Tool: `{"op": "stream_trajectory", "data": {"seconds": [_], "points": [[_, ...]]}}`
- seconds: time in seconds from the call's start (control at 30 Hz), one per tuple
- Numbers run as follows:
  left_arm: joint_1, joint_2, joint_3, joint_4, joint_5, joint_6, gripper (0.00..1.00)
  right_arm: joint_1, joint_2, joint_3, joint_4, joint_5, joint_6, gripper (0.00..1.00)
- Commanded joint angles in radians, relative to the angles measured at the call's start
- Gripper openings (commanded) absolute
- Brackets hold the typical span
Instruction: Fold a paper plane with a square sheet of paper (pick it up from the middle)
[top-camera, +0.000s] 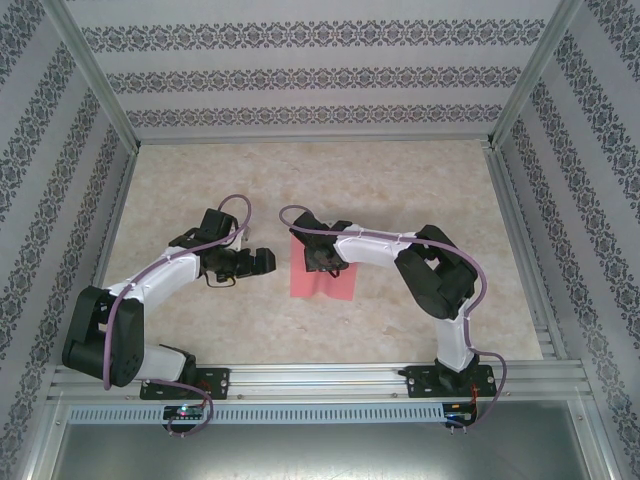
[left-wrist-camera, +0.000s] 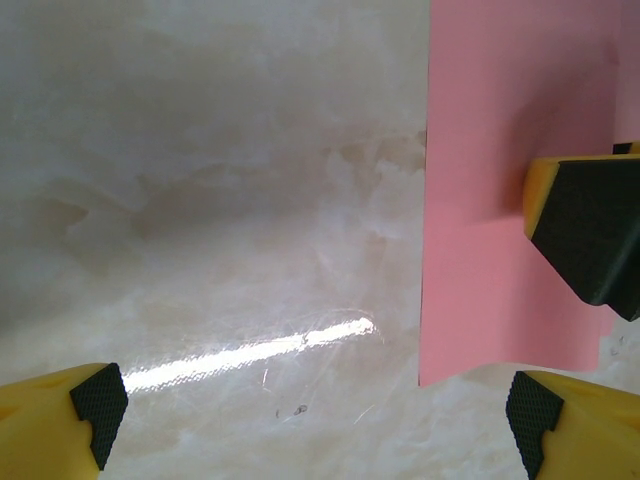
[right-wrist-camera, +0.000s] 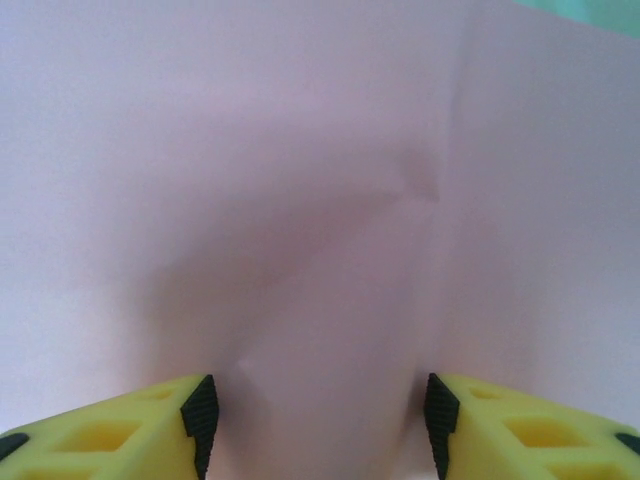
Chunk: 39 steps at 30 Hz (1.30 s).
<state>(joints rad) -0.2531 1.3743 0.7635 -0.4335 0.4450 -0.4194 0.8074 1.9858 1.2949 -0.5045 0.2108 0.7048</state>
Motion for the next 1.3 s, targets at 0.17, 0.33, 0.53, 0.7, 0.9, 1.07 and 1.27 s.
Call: {"op": "stream_trajectory", "data": {"seconds": [0.17,0.33,0.53,0.7,0.9,1.07,1.27], "points": [[0.011,-0.033,0.035,-0.014,0.015,-0.006,1.00,0.006,-0.034,-0.022,-0.012,0.018,-0.004,0.43],[0.012,-0.033,0.030,-0.011,0.014,-0.004,1.00,0.009,-0.055,-0.017,-0.007,0.021,-0.013,0.36],[0.012,-0.041,0.031,-0.014,0.012,-0.004,1.00,0.010,-0.098,-0.014,0.007,0.006,-0.021,0.25],[0.014,-0.061,0.033,-0.025,-0.001,-0.007,1.00,0.010,-0.141,-0.014,0.021,-0.021,-0.022,0.18],[0.018,-0.129,0.055,-0.068,-0.030,-0.020,1.00,0.004,-0.230,-0.037,0.084,-0.106,-0.003,0.17],[0.025,-0.198,0.103,-0.115,-0.035,-0.031,1.00,-0.030,-0.337,-0.124,0.252,-0.267,0.060,0.17],[0.028,-0.230,0.128,-0.100,0.019,-0.067,1.00,-0.101,-0.410,-0.313,0.535,-0.449,0.202,0.17]]}}
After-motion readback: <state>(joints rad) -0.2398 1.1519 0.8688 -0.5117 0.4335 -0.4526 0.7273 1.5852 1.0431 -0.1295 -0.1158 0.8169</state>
